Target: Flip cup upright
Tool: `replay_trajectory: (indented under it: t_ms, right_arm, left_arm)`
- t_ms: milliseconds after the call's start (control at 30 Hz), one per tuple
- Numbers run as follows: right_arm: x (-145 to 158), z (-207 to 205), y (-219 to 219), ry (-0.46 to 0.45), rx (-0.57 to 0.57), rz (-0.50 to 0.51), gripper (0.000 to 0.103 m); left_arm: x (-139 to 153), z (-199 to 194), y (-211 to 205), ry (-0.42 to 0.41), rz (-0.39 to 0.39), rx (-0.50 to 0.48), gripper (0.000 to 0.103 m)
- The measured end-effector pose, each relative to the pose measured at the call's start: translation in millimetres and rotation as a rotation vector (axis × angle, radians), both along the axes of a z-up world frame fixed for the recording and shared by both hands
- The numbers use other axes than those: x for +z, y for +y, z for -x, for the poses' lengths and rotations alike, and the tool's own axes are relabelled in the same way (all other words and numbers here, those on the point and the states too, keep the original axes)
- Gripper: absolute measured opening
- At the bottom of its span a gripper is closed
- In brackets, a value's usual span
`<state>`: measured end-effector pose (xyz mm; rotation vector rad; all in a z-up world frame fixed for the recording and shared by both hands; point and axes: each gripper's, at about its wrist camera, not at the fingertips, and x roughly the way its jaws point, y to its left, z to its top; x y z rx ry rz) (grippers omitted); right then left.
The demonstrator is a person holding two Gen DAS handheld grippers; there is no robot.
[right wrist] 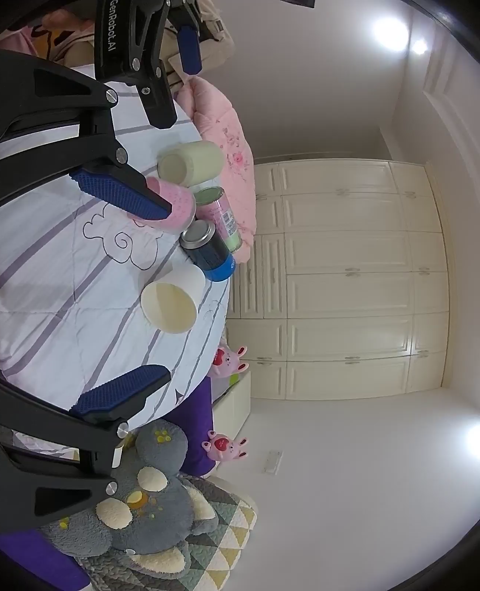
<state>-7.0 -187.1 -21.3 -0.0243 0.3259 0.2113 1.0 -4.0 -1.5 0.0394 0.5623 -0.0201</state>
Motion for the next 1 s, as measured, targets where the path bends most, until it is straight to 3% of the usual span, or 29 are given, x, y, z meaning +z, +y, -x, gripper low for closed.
replay_trajectory:
  t_ms: [1000]
  right_arm:
    - [3, 1, -7, -0.005, 0.001, -0.034, 0.082]
  left_arm:
    - [-4, 1, -13, 0.016, -0.019, -0.02, 0.103]
